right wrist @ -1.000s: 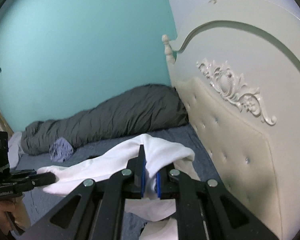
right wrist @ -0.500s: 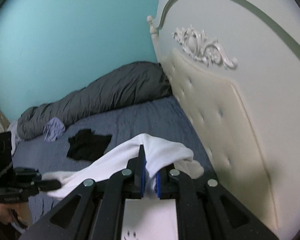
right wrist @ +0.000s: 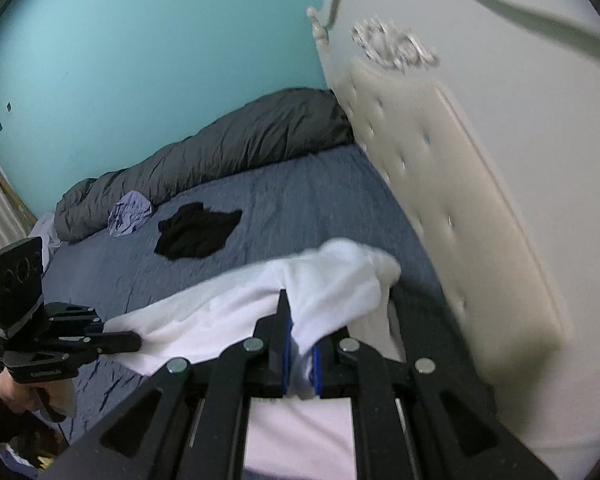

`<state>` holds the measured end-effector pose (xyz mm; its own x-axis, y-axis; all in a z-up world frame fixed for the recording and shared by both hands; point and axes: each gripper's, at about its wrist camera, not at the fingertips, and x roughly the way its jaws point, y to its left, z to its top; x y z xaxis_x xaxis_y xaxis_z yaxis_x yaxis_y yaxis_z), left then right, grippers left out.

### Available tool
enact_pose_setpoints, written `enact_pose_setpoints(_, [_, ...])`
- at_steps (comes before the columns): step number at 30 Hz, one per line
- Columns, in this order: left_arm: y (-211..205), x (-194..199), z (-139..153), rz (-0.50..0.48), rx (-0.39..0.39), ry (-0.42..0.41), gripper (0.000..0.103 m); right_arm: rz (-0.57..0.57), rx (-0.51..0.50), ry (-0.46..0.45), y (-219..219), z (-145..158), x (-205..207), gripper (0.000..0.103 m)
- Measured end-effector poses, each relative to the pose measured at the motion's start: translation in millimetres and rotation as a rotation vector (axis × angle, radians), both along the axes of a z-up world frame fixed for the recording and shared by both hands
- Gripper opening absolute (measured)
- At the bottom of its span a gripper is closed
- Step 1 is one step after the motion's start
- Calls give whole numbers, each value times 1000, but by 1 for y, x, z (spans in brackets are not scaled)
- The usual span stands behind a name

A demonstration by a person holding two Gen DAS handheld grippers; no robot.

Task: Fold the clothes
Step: 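Lower the polo onto the folded clothes stack with both grippers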

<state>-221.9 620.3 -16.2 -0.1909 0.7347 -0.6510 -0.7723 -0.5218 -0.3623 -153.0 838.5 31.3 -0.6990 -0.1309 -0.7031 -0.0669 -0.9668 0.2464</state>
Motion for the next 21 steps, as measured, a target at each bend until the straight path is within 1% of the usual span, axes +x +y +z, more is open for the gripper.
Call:
enact_pose_setpoints(3, [2,16,-18,-4,-27,4,8,-7,-25,-28,2,-20,21,7])
enact_pose_setpoints(7, [-1,32,-34,7,-26,-9,8,-12,-70,-55,6,-45,47,7])
enact_pose_setpoints(11, [-6,42,-46,11,-27,-31,8,-22,-97,-74,7,-62,61,7])
enact_pose_setpoints(13, [-9,42,-53,24,-19,-53,8,-24,-107,-89,7,-69,66,7])
enact_pose_setpoints(16, [-15,39,-65,49,2,-108,8,-26,-126,-111,9,-81,69,7])
enact_pose_setpoints(21, [-20,39,-83,68,15,-163,8,-45,-185,-139,17,-106,77,7])
